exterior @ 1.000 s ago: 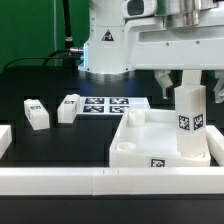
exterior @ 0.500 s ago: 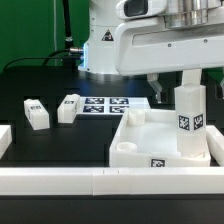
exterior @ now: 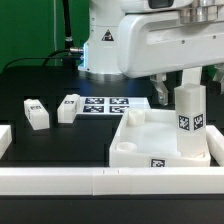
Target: Assemble desk
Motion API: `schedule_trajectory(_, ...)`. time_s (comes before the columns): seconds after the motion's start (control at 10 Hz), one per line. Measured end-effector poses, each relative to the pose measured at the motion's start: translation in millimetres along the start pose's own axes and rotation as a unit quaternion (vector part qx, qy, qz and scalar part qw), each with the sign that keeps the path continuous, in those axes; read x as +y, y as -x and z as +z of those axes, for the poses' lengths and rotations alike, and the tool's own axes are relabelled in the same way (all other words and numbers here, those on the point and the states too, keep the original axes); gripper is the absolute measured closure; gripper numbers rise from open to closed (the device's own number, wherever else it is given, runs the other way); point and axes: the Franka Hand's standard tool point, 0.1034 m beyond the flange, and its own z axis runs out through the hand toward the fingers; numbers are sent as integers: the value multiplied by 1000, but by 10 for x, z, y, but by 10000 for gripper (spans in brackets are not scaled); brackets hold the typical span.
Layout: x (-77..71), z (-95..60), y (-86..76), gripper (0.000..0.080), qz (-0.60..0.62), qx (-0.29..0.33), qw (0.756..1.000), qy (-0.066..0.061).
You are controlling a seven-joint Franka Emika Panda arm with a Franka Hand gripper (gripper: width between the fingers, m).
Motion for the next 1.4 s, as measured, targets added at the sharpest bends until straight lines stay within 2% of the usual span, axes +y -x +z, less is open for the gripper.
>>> schedule_trajectory(0.2,9,1,2,151,-47,0,999,1)
schedule_trajectory(0.4,8,1,3,395,-43,0,999,1)
schedule_trajectory(0.5,8,2,4,395,-43,0,999,1)
schedule_trajectory(0.6,8,3,5,512,-40,-1,999,1)
schedule_trajectory(0.8,3,8,8,512,-18,0,1000,0)
schedule_trajectory(1.0,-45,17,-4,512,114,7,993,-10)
schedule_trajectory(1.1,-74,21,-16,512,156,10,988,-10)
schedule_trajectory(1.4,-202,34,-53,512,308,17,951,-15)
